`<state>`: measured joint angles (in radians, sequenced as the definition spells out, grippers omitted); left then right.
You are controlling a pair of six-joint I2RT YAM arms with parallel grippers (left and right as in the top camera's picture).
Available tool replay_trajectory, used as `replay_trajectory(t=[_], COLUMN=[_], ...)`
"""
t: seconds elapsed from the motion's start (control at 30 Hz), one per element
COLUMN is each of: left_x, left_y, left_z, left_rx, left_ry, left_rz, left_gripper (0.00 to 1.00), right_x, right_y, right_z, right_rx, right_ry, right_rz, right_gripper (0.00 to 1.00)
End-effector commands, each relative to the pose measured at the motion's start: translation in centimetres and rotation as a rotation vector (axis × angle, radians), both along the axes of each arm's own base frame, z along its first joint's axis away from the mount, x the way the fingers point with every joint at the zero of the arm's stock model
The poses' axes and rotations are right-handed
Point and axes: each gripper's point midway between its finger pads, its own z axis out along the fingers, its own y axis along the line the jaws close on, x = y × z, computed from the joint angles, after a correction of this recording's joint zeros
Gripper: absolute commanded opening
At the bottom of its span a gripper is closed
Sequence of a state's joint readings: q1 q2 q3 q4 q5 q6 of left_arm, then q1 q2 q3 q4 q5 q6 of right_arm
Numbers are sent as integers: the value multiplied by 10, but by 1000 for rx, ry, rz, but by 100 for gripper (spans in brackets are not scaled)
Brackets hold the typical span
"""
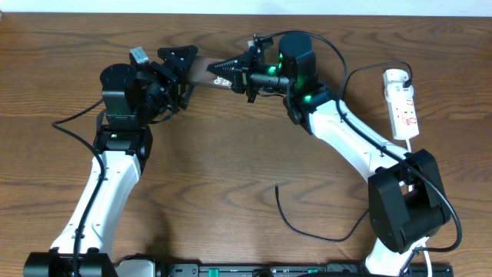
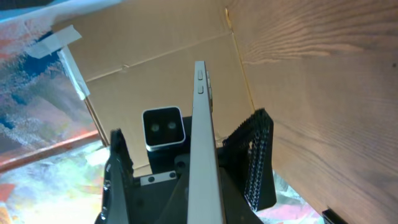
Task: Plug charger to phone and switch on socket
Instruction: 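Move the left gripper onto the phone's edge and close on it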
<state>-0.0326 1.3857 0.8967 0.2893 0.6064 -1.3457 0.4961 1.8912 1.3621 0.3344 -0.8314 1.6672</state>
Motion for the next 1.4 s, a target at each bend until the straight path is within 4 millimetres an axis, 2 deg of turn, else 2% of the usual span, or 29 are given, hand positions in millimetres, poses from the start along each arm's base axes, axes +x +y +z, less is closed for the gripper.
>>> replay_trajectory(t=[0.0,0.3,0.57,0.87,1.23,1.37], left_x=[5,9,10,10,10,10], left_y=[5,10,12,12,14,14], left_z=[20,19,19,19,19,19], left_rx=[4,11,15,-2,-59,-84], left_ry=[-50,-48,-48,-37,0,16], left_rz=[22,57,72,77,101,108], left_gripper=[90,90,70,35,19,19], right_x=[-7,-15,-22,-26,-32,-34], right_y=[6,12,18,23,27,29], right_z=[14,14,14,13,10,4], right_rx=[23,22,20,18,6,-10], right_ry=[-25,-37,-50,-51,-44,-30], right_rz=[32,63,86,99,113,116], right_gripper=[1,1,1,1,1,1])
